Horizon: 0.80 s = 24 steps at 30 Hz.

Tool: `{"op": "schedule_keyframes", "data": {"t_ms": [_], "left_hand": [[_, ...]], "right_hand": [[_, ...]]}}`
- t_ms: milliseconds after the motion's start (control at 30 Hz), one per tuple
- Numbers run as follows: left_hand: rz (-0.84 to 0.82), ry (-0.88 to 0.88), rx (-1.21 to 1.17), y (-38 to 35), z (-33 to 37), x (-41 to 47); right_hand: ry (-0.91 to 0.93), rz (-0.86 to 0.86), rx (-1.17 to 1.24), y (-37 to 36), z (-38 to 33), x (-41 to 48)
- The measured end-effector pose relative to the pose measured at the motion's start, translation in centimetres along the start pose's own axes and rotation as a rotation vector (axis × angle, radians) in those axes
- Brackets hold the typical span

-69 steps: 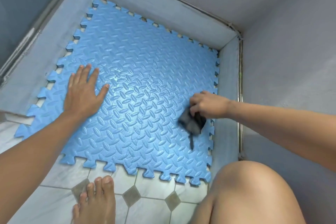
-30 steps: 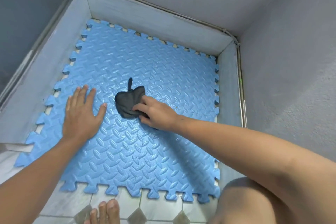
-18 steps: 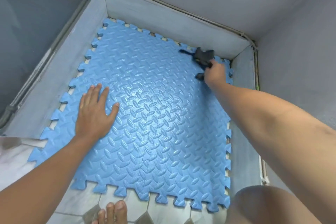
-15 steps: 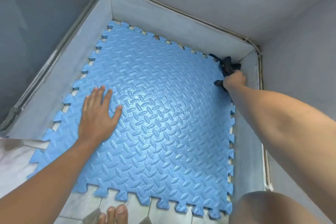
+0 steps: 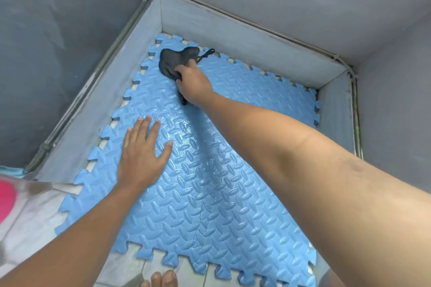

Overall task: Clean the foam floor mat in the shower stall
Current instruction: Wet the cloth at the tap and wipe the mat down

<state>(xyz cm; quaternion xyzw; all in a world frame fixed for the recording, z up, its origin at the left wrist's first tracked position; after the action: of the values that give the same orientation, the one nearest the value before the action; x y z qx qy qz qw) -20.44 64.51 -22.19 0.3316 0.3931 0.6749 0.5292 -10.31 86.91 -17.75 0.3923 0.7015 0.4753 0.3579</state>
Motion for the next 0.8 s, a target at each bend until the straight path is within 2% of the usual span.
{"op": "schedule_keyframes", "data": {"t_ms": [100,200,400,500,667,800], "left_hand": [[-0.005,0.001,-0.013,0.1,0.0,0.0],[-0.013,0.000,-0.012,0.1,0.0,0.0],[-0.021,0.004,-0.008,0.3,0.1,-0.1],[-0.031,0.002,-0.004,0.1,0.0,0.0],[-0.035,-0.022,-0.049,0.2,0.0,0.0],[-0.015,-0.062,-0.103,1.3,-1.2,-2.0]], "right_hand": [[-0.070,0.011,0.001,0.7,1.8,-0.4],[-0.195,0.040,-0.030,2.7,8.0,-2.3],[-0.693,0.152,-0.061,7.2,25.5,-12.2],[-0.890,0.175,-0.016,7.8,29.8,-16.5],[-0.769,0.198,0.015,5.9,24.5,-15.5],[-0.473,0.168,0.066,3.2,15.8,-13.5]]}}
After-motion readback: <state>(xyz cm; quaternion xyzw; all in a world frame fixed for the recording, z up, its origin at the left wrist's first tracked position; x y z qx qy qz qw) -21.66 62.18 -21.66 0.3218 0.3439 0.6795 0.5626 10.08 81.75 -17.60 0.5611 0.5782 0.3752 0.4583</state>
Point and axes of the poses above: each hand's wrist, its own x-axis towards the middle knuckle, its own y-axis out of the back of the hand, z = x × y, the point moved 3 cm from there along x, towards the middle knuckle, and after that the axes turned 8 degrees about -x, right-handed, at the moved point
